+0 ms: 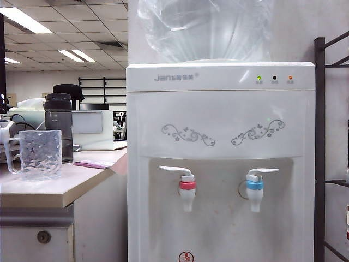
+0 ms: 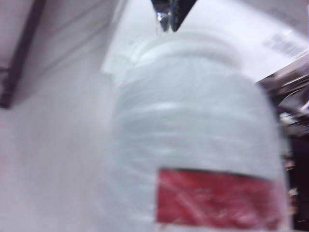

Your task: Pick up the plastic mug from the left desk, go to the cold water outlet of the water dispenser, press the vertical switch to get some water, then put the mug back on the desk.

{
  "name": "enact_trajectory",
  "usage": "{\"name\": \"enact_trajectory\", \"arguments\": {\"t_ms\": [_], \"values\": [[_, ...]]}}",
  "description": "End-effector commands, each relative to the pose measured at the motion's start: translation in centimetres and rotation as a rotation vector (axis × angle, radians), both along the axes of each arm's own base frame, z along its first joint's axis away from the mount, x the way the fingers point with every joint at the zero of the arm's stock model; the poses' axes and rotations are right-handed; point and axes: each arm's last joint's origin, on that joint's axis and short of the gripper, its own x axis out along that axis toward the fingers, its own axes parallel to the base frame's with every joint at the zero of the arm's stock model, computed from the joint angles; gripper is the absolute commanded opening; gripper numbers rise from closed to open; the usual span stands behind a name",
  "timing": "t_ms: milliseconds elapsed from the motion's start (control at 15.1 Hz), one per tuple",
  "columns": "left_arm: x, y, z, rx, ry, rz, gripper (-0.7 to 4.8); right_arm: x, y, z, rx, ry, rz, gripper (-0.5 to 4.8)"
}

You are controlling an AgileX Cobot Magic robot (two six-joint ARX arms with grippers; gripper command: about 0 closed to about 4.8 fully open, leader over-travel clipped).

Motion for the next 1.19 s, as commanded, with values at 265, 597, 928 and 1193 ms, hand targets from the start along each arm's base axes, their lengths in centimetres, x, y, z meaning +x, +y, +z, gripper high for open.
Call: {"name": "enact_trajectory", "arguments": {"t_ms": [265, 597, 928, 1193], "values": [[1.6, -0.7, -0.4, -0.058, -0.014, 0.107, -0.05, -0.8, 5.4, -1.8, 0.01, 0.239, 0.274, -0.02], [3.2, -1.2, -2.9, -0.035, 0.074, 0.091, 3.16, -1.3, 8.5, -1.9, -0.017, 0.234, 0.417, -0.01], [9.2, -1.2, -6.4, -0.041, 0.123, 0.121, 2.41, -1.3, 8.5, -1.8, -0.01, 0.225, 0.416, -0.01], [10.1, -1.0, -6.4, -0.05, 0.074, 0.2, 2.41, -1.3, 8.4, -1.8, -0.01, 0.224, 0.396, -0.01]]}}
